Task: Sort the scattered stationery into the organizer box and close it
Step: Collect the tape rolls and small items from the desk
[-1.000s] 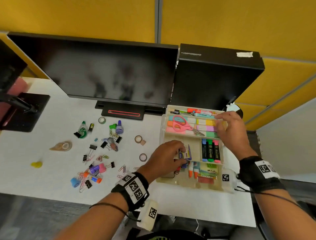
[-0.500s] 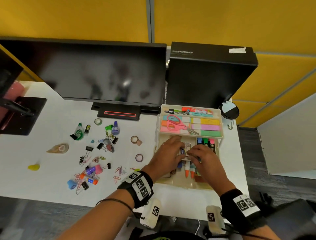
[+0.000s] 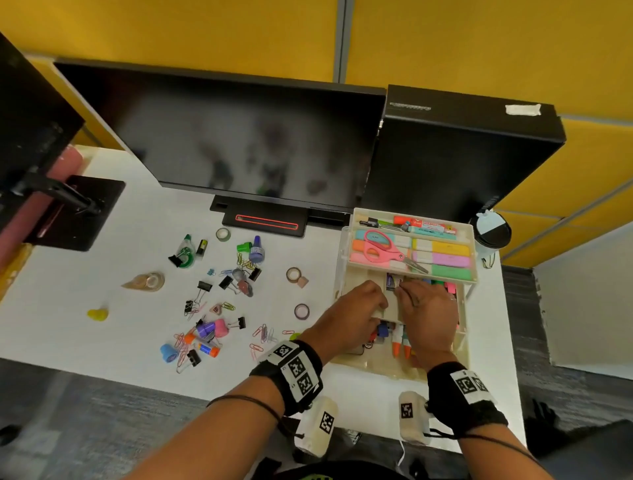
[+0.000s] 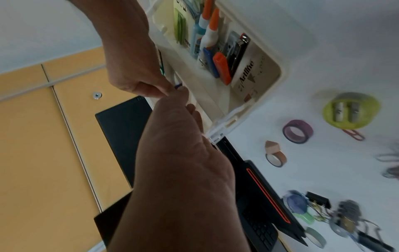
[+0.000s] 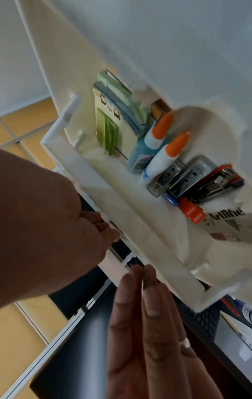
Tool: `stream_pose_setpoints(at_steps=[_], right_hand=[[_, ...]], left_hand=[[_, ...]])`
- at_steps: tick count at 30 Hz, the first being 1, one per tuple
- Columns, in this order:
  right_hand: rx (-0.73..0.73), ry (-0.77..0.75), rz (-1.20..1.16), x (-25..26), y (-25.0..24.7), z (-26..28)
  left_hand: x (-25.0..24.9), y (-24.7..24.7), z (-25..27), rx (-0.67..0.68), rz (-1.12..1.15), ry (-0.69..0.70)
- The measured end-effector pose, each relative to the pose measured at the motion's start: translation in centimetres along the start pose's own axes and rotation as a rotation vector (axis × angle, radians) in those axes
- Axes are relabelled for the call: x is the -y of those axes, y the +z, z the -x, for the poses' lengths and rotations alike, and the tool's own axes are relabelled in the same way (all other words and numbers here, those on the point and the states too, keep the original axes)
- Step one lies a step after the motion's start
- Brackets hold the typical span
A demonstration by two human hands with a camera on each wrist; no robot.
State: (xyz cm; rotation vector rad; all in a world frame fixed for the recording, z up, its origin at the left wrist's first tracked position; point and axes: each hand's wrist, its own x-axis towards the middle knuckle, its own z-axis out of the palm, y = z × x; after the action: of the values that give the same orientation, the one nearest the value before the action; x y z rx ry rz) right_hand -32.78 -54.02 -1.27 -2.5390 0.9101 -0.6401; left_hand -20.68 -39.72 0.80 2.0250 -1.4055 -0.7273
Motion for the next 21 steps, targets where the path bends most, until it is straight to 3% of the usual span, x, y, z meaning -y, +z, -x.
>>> stream_pose_setpoints(at_steps=[7,11,16,21], right_hand=[[-0.063,0.031,-0.018,2.7,-0.6,1.5],[-0.001,-0.136,-0.103,7.6,0.4,1.8],[0.250,-0.164,-0.205,14.8,4.9,1.2],[0.568,-0.189,-0.135,22.2,10.7,-1.3]], left_hand=[[2.4,-2.3,4.1,-0.108,0.177,0.013],[6.5,-5.0,7.2,-0.244,0.245,-0.109],[12.3,-9.5,11.7,-0.395,0.237,-0.241],[17.8,-13.0,17.8,-0.538,0.294,-0.410]])
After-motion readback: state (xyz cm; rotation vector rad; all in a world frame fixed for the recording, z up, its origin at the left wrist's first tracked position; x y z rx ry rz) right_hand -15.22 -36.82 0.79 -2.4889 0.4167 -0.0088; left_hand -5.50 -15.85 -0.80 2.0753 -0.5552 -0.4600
